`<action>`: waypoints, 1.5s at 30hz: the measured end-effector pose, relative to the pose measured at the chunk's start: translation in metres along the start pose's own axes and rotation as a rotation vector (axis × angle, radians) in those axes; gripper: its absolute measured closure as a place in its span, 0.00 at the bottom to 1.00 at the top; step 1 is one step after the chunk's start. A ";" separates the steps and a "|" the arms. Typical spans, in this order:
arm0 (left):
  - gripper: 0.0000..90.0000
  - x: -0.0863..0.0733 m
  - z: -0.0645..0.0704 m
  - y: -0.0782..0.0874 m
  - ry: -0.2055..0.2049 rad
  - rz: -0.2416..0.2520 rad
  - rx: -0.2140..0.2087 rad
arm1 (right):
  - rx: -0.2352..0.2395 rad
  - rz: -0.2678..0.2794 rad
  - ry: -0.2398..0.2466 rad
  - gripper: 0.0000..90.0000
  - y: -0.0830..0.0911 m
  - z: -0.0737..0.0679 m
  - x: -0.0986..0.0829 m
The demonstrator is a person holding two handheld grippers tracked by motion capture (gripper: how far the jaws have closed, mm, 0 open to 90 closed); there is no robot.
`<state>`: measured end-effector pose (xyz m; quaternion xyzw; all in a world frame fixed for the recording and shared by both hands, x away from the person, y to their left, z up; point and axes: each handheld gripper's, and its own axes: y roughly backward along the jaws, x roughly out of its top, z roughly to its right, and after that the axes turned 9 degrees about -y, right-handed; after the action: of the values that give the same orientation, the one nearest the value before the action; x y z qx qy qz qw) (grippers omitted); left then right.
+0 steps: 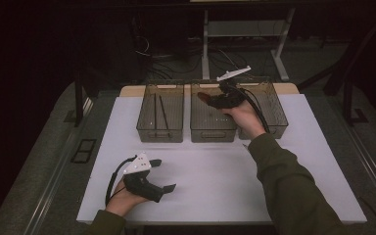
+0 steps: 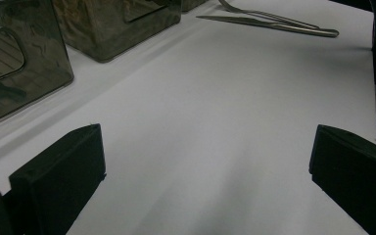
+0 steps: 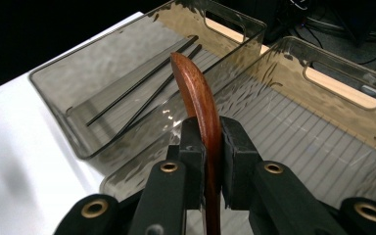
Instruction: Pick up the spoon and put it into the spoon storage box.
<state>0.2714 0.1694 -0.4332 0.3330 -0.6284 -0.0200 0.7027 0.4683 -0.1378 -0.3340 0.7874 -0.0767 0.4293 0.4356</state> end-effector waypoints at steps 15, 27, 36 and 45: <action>0.00 0.001 0.000 0.001 0.000 0.005 0.002 | -0.059 -0.038 -0.030 0.89 -0.042 0.006 0.011; 0.00 0.001 0.001 0.001 -0.002 0.004 0.000 | -0.091 -0.109 -0.030 0.89 -0.066 0.007 -0.001; 0.00 0.001 0.001 0.001 -0.004 0.003 0.000 | -0.097 -0.100 -0.014 0.73 -0.063 0.005 -0.003; 0.00 0.000 0.000 0.001 -0.002 -0.001 0.001 | -0.090 -0.071 -0.010 0.62 -0.045 0.007 -0.005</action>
<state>0.2708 0.1697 -0.4330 0.3338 -0.6289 -0.0205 0.7019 0.4919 -0.1164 -0.3674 0.7714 -0.0703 0.4059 0.4850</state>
